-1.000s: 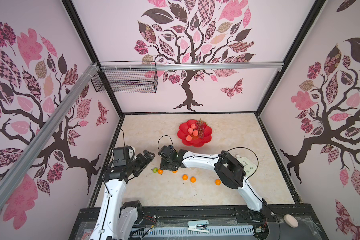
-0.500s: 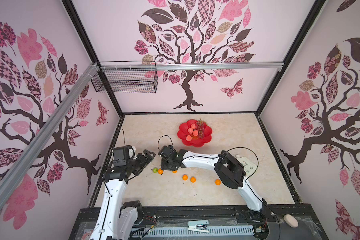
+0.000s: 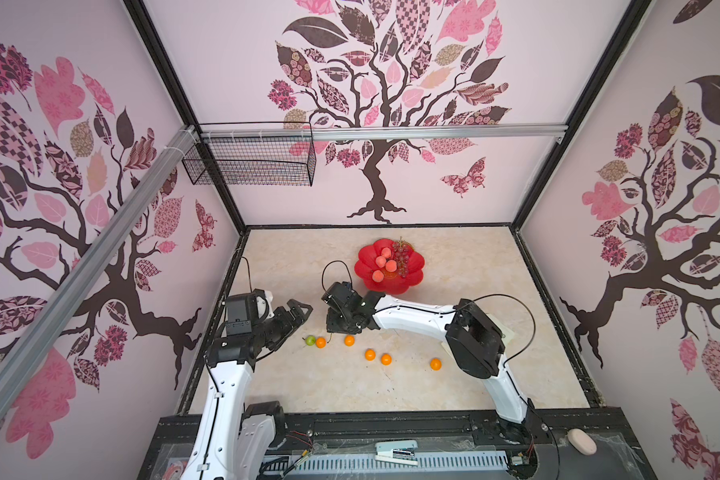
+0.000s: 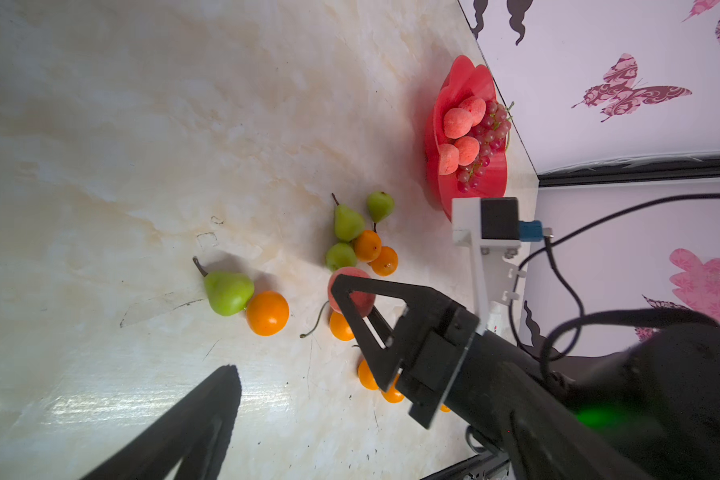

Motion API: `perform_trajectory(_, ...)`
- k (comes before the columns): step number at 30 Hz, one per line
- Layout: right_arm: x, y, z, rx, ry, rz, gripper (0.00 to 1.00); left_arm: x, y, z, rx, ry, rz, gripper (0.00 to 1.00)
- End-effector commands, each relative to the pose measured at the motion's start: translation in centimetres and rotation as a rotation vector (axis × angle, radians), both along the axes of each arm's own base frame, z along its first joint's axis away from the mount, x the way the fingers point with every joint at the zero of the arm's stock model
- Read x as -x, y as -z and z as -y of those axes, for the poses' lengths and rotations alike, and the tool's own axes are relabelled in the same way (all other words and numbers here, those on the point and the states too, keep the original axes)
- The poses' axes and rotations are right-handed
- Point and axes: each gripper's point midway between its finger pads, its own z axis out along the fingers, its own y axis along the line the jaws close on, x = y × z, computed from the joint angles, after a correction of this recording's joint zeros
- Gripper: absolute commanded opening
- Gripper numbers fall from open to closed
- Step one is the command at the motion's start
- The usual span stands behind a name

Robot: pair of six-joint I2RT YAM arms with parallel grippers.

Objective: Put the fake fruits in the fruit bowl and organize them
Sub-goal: 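Lift the peach and carry it over the red bowl with the right gripper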

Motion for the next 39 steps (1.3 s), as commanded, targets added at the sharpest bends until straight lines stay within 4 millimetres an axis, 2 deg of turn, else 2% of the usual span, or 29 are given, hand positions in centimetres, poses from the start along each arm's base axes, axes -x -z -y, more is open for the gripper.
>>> perform_trajectory(1,0.2,-4.6,1.1,-0.056,0.013,0.044,0.44,0.1,-0.4,0.3,-0.015,0.025,0.034,0.98)
perform_trajectory(6,0.5,-6.3,2.4,-0.092,0.034,0.058,0.44,-0.3,-1.3,1.3,-0.041,0.056,0.065,0.99)
perform_trajectory(9,-0.2,-7.2,3.9,-0.099,0.062,0.075,0.44,-0.8,-1.7,2.5,-0.046,0.086,0.083,0.98)
perform_trajectory(19,-4.0,-7.1,11.8,-0.084,0.215,0.095,0.43,-3.6,-2.2,6.8,-0.054,0.183,0.106,0.98)
perform_trajectory(27,-8.3,-7.3,17.2,-0.029,0.318,0.163,0.43,-6.7,-3.2,10.8,-0.112,0.255,0.164,0.99)
perform_trajectory(32,-11.2,-7.0,18.6,0.009,0.334,0.188,0.43,-9.1,-3.5,12.3,-0.15,0.286,0.185,0.99)
perform_trajectory(39,-15.5,-6.0,18.2,0.04,0.32,0.205,0.43,-13.1,-3.7,13.3,-0.196,0.289,0.205,0.99)
